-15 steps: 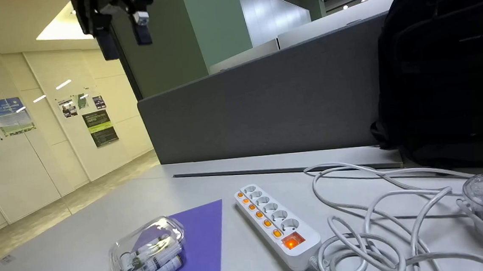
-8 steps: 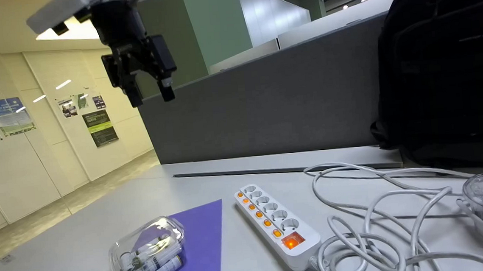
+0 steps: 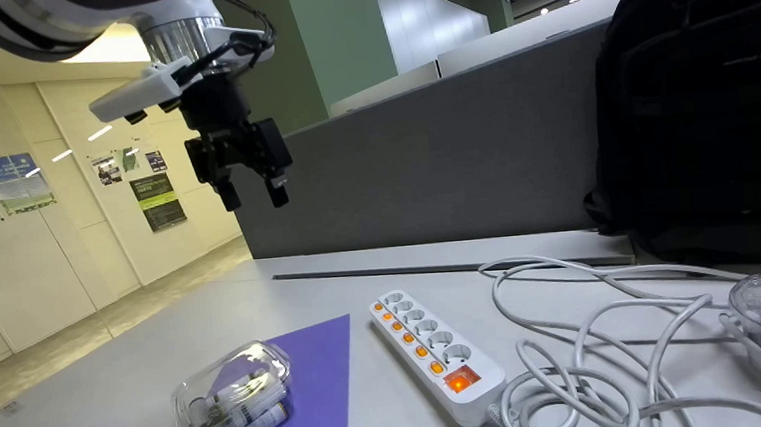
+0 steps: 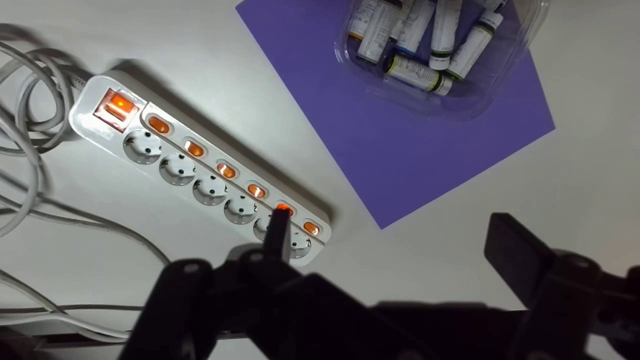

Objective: Turn off the second switch on the extension cord

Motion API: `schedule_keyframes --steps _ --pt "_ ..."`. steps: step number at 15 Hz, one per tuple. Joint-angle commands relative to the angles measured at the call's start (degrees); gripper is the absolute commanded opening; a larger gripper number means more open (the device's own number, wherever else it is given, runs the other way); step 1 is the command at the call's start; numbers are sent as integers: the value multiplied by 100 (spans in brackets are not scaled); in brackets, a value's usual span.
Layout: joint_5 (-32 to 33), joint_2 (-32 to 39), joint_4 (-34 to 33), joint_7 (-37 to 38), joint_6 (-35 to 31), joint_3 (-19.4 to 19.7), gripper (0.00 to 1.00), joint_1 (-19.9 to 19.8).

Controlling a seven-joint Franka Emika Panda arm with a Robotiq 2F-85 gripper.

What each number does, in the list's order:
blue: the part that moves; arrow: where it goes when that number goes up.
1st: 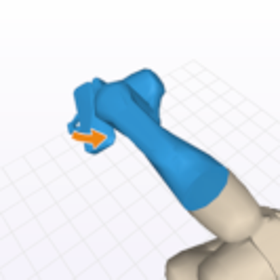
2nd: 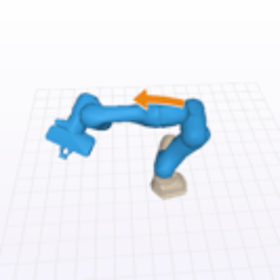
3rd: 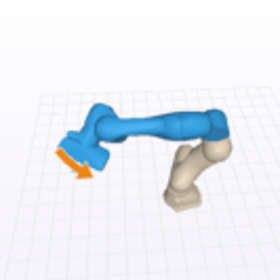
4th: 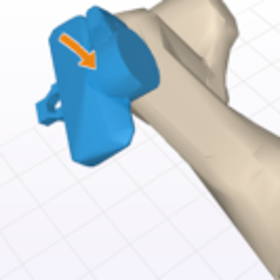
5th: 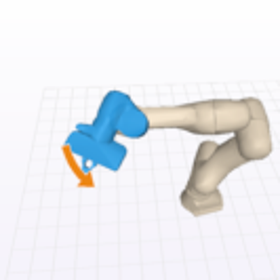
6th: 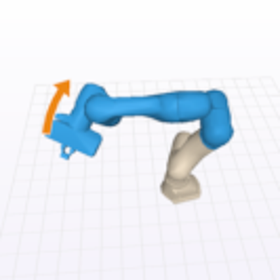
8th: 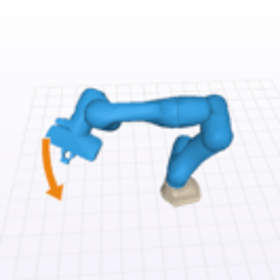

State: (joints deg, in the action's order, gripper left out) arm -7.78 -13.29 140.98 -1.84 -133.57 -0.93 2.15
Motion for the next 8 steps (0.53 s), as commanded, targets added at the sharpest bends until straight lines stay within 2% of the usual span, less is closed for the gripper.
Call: schedule_keyframes --steps 1,2,5,8 --pt "5 -10 -10 5 12 9 100 8" --pt "34 7 -3 68 -44 -8 100 -2" --pt "256 304 53 678 -1052 -115 100 -118" --pt "932 808 1 1443 -1808 -228 100 -279"
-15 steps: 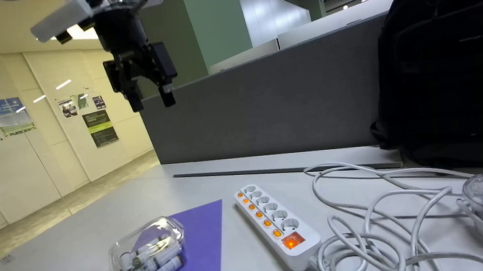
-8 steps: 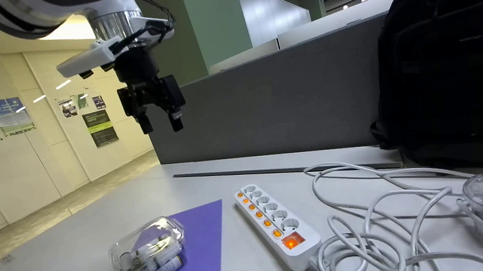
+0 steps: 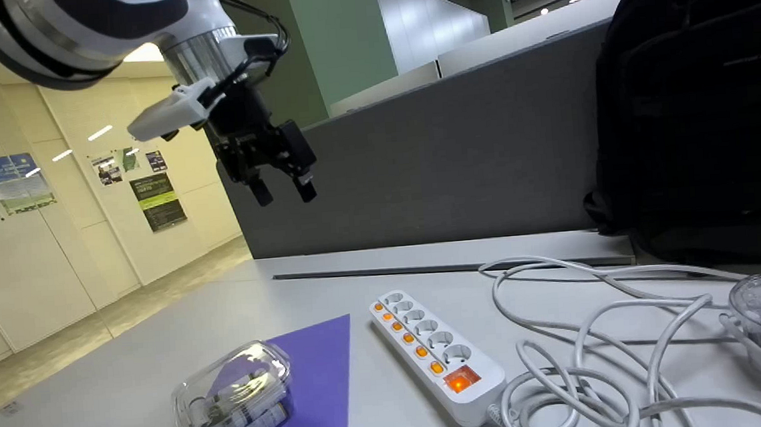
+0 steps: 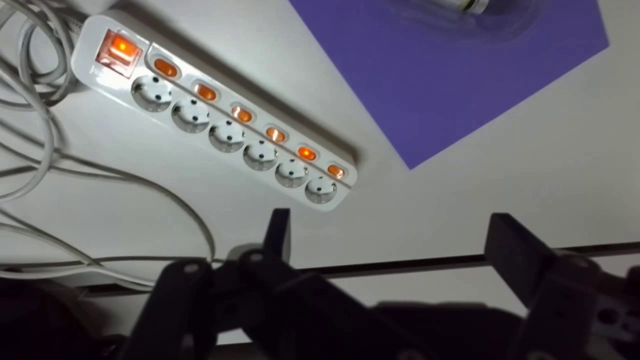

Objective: Turn off the second switch on the extension cord

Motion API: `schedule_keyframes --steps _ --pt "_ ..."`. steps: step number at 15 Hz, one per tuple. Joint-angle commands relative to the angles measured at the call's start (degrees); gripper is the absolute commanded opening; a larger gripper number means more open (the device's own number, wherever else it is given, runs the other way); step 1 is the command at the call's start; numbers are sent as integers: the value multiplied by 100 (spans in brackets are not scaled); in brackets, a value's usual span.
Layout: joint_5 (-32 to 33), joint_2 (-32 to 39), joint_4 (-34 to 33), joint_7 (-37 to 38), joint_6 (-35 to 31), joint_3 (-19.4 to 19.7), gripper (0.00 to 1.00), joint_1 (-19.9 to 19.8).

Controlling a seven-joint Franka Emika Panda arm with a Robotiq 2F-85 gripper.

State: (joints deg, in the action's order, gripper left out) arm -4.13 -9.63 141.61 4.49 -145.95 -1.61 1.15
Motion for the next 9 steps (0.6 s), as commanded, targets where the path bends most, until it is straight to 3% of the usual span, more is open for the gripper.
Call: schedule_keyframes --steps 1,4,5,6,9 --pt "873 663 -106 1131 -747 -187 100 -226" --pt "1849 1234 -259 2052 -996 -132 100 -221" --pt "2086 1405 -329 2299 -981 -68 75 -155" --pt "2265 1560 -409 2490 -931 0 73 -74" --pt "2505 1951 -636 2826 -819 194 51 174"
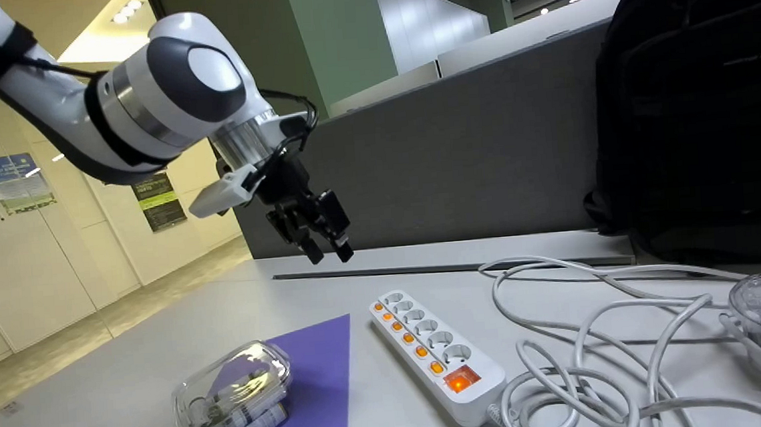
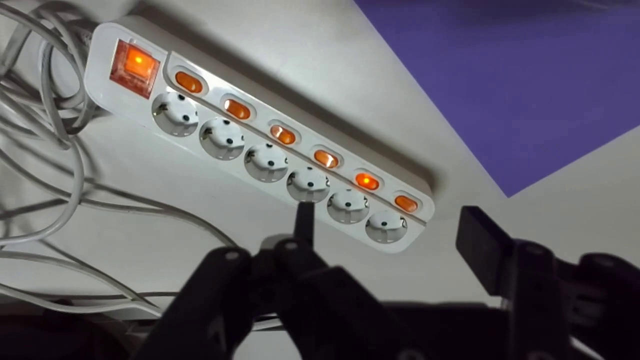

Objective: Turn off the second switch on the extension cord

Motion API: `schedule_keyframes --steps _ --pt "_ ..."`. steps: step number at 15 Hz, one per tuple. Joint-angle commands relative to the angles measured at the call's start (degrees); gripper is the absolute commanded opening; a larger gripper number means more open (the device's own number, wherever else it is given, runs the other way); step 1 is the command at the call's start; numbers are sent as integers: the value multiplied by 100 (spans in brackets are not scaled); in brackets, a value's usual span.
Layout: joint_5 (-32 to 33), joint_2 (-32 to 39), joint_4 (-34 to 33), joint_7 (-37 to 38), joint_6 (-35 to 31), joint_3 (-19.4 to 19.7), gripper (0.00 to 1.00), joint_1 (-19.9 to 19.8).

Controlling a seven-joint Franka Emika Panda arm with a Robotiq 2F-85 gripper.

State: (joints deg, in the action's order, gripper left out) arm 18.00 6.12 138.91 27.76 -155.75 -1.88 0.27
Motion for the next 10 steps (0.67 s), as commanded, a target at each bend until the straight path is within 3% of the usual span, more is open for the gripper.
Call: schedule_keyframes --steps 1,7,10 --pt "333 497 -439 562 165 300 45 351" --pt "230 1125 -841 668 26 777 3 763" --pt "-283 1443 -1063 430 213 797 0 727"
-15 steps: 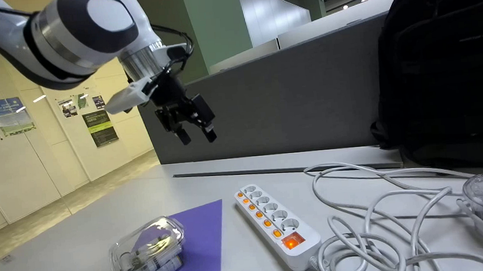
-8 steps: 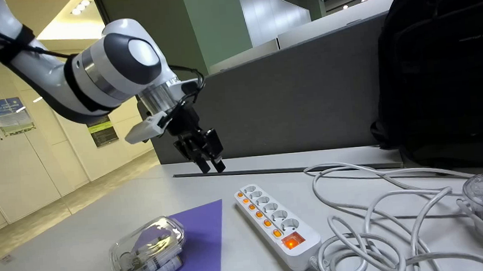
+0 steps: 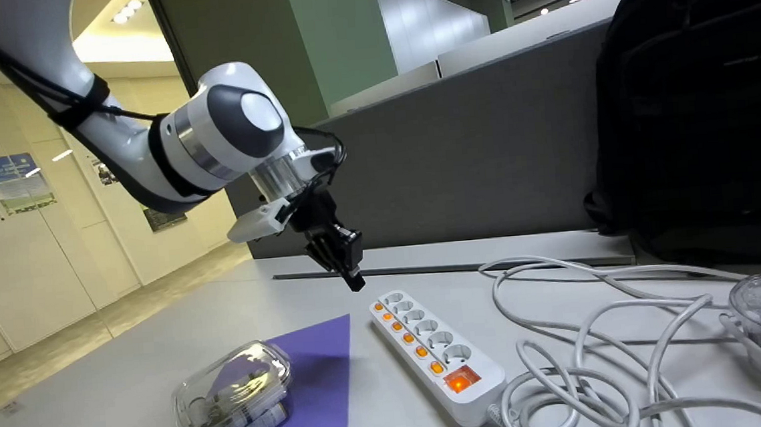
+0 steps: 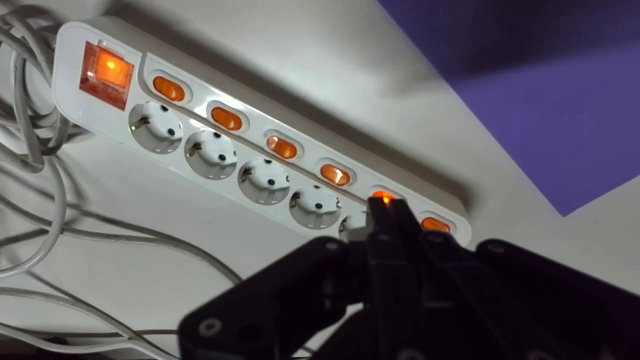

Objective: Turn off the second switch on the extension cord

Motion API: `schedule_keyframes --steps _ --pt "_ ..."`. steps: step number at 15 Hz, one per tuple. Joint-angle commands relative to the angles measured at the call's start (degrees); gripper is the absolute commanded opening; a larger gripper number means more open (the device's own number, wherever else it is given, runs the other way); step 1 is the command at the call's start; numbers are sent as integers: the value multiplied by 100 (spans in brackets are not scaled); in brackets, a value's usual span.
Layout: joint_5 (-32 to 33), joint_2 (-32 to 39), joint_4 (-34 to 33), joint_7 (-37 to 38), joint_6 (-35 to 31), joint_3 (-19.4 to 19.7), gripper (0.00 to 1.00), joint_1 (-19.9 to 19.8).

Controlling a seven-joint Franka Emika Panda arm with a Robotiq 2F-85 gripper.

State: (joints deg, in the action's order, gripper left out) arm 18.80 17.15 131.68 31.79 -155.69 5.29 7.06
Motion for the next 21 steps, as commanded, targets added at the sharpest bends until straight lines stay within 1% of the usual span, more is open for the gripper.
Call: schedule_keyframes --steps 1,4,5,9,10,11,13,18,21 --pt "-563 448 -416 -17 255 78 0 20" --pt "-1201 725 -694 -226 486 48 0 -73" --pt "-1038 542 -374 -220 225 151 0 75" --pt "-1092 636 -419 -285 222 168 1 101" --pt "-1113 609 -400 -246 161 174 0 100" --pt "-1093 660 -444 -48 45 263 0 148" --pt "-1307 758 -524 6 -65 282 0 106" --pt "-1587 1007 -666 129 -154 474 0 176" --pt "-1757 1162 -745 140 -182 460 0 207"
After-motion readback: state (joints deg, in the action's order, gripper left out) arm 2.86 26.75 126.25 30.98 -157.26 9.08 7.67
